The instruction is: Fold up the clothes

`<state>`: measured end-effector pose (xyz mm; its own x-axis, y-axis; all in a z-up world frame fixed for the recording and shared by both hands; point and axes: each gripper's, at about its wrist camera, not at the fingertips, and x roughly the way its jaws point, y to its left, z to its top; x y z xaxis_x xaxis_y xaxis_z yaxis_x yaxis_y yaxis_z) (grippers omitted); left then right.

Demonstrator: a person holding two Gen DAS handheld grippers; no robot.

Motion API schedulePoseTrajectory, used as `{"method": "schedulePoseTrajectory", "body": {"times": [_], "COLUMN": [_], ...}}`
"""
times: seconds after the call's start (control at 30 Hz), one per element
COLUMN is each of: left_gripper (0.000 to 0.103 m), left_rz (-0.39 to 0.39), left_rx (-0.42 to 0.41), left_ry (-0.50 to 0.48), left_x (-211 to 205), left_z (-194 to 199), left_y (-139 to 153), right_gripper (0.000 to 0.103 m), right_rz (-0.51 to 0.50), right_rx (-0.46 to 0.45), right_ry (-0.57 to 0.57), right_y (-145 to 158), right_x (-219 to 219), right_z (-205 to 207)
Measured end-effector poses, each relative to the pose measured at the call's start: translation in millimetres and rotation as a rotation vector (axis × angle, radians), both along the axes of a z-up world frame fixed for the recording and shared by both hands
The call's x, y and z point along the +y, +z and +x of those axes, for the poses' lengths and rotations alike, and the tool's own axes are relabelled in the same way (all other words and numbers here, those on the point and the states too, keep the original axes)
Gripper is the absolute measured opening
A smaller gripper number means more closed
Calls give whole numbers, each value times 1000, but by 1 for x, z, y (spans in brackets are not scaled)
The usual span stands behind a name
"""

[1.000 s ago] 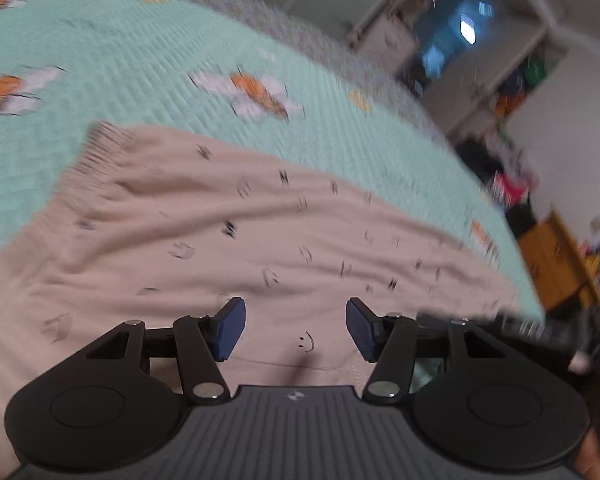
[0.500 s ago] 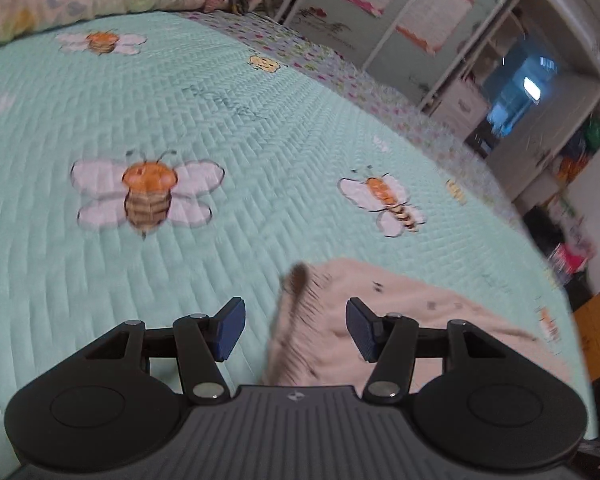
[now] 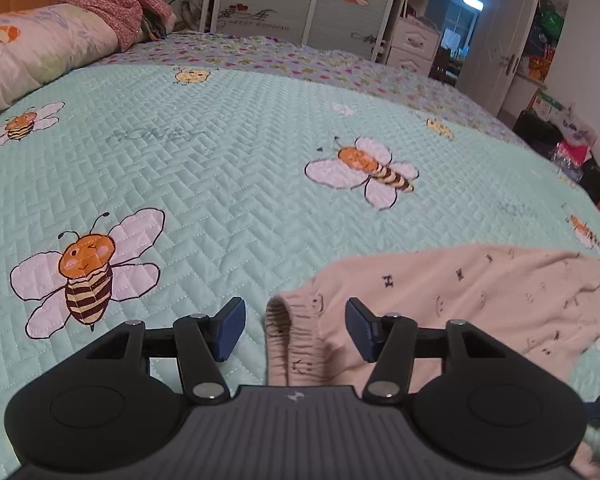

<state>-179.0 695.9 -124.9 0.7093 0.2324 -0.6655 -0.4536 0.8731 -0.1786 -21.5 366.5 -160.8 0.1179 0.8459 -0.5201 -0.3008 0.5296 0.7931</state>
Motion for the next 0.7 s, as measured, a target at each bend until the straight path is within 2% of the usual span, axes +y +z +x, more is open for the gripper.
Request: {"method": "schedulePoseTrajectory", "body": {"times": [0.17, 0.37, 0.43, 0.57, 0.7], "left_gripper": [48, 29, 18, 12, 12], "left_rz": [-68, -139, -153, -170, -221], "left_rx": [1, 14, 23, 99, 107], "left_ry": [-19, -54, -69, -89, -72], "left_x": [4, 13, 16, 22, 28], "left_z": [2, 16, 21, 34, 33], "left_y": [-5, -9, -9, -14, -15], "right_gripper": [47, 47, 47, 47, 47], "right_rz": [-6, 1, 2, 1, 9], "right_rx": [3, 2, 4, 2, 4], "right_ry": [-2, -6, -8, -7, -6], "right_y": [0, 1, 1, 2, 1], "right_x": [3, 6, 7, 7, 6], "right_z": [2, 2, 2, 2, 4]}}
